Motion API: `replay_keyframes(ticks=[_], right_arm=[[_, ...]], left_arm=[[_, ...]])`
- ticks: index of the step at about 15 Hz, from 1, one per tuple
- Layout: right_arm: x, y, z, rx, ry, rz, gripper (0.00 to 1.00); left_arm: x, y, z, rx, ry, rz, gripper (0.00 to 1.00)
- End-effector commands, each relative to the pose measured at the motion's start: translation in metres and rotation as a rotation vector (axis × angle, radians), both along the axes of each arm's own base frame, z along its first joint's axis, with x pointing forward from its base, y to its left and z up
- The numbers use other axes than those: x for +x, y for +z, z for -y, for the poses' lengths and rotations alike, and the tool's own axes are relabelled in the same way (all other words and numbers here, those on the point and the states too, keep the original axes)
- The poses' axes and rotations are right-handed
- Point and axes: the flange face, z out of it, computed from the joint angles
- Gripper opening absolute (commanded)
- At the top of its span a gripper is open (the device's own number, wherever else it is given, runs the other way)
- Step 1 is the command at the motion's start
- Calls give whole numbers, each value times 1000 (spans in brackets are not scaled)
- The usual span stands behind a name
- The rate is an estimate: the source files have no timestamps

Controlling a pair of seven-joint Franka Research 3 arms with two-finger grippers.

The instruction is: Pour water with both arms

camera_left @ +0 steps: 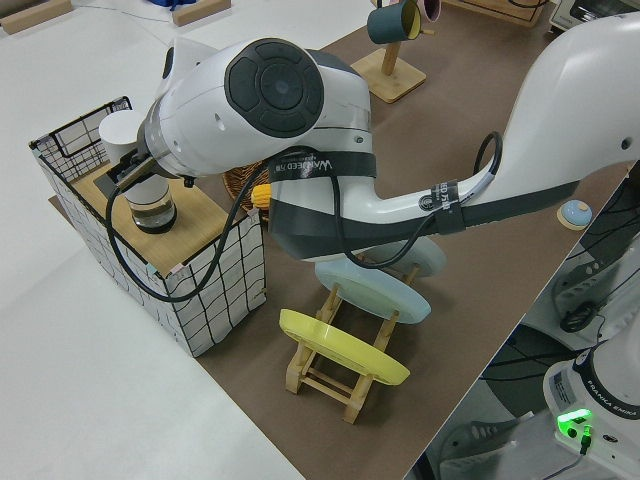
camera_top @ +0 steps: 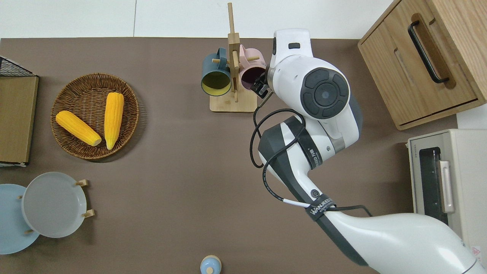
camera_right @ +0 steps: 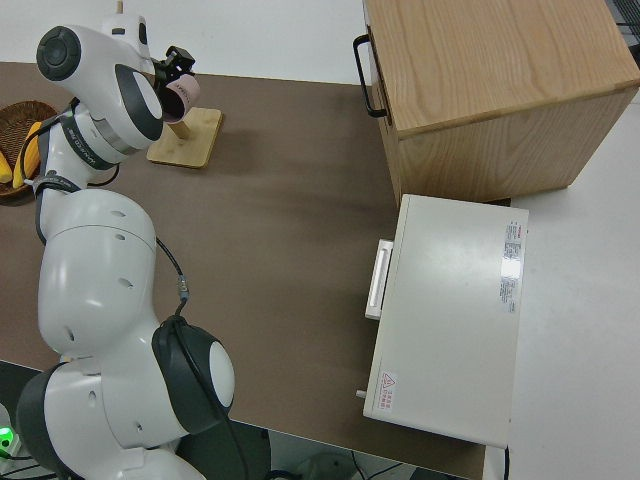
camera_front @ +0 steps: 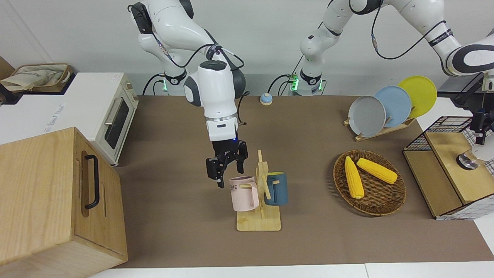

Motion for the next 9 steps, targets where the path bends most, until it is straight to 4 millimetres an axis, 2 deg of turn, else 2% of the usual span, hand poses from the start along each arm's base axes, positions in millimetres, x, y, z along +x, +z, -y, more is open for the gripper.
replay_keyframes(ticks=[1, 4, 6, 9], right_arm=[[5, -2, -1, -13, -12, 23, 912], [5, -3, -1, -46, 1, 37, 835], [0, -5, -13, -70, 29, 46, 789], [-1, -9, -15, -109, 45, 59, 745]], left_arm=[[-1, -8, 1, 4, 9, 10, 1000], [1, -14, -2, 0, 21, 16, 1000], [5, -21, -2, -6, 18, 10, 1000], [7, -28, -3, -8, 21, 7, 1000]])
